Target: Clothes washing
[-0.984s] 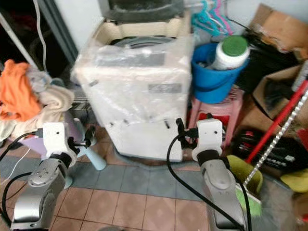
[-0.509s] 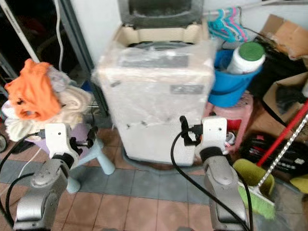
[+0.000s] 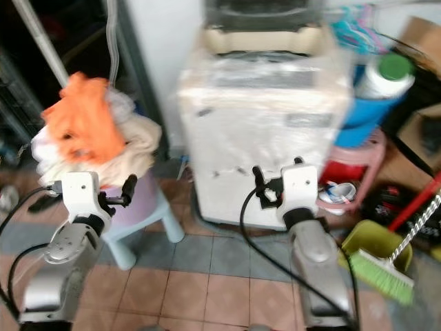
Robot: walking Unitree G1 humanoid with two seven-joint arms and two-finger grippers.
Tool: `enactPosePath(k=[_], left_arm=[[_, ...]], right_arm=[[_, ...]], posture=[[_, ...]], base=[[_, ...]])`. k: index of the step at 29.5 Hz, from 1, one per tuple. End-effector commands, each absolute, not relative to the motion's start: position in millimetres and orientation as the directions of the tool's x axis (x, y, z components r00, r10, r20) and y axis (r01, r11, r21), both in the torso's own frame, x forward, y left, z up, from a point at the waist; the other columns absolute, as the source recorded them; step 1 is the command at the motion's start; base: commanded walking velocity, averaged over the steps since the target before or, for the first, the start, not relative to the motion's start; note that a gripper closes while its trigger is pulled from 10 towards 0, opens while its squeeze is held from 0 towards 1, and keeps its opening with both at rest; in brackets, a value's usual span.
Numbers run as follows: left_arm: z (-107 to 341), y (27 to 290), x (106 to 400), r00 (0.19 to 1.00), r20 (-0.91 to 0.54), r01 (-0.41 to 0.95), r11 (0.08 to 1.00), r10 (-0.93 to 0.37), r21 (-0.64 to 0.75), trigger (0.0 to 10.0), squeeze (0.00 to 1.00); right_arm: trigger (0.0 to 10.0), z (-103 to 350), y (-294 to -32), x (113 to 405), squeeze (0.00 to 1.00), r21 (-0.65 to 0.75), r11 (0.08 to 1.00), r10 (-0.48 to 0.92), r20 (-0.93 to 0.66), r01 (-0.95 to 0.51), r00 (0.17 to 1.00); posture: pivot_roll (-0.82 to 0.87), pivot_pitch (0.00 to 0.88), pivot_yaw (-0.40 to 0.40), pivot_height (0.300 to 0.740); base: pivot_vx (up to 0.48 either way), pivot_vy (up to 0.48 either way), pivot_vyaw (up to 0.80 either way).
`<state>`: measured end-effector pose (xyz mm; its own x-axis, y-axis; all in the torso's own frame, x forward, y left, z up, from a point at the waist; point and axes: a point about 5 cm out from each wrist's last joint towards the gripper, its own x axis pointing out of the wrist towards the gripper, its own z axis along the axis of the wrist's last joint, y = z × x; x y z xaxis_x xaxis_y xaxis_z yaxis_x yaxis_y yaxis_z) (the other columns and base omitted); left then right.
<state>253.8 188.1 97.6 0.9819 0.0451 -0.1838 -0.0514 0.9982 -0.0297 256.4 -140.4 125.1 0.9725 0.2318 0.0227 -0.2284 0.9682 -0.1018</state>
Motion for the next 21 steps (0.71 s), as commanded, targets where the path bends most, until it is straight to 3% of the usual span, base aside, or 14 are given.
enactPosePath(k=[1,6,21], left_arm=[[99.1,184.5,254.7,0.984,-0.175,-0.037,0.999,0.03,-0.037,10.0,0.0],[98.5,184.8,254.1,0.984,-0.175,-0.046,0.998,0.039,-0.032,10.0,0.0],[96.2,182.2,254.6,0.981,-0.188,-0.054,0.997,0.043,-0.053,10.0,0.0]], right_arm=[[10.0,133.0,-143.6,258.1,0.0,-0.117,0.968,0.23,0.053,-0.223,0.972],[10.0,132.3,-142.5,258.4,0.0,-0.121,0.967,0.233,0.052,-0.226,0.971],[10.0,131.0,-135.9,256.4,0.0,-0.151,0.942,0.312,0.059,-0.301,0.948]], posture=[[-0.08,0.0,0.051,0.74],[-0.08,0.0,0.052,0.74],[-0.08,0.0,0.046,0.74]], base=[[0.3,0.0,0.76],[0.314,0.0,0.65],[0.413,0.033,0.0]])
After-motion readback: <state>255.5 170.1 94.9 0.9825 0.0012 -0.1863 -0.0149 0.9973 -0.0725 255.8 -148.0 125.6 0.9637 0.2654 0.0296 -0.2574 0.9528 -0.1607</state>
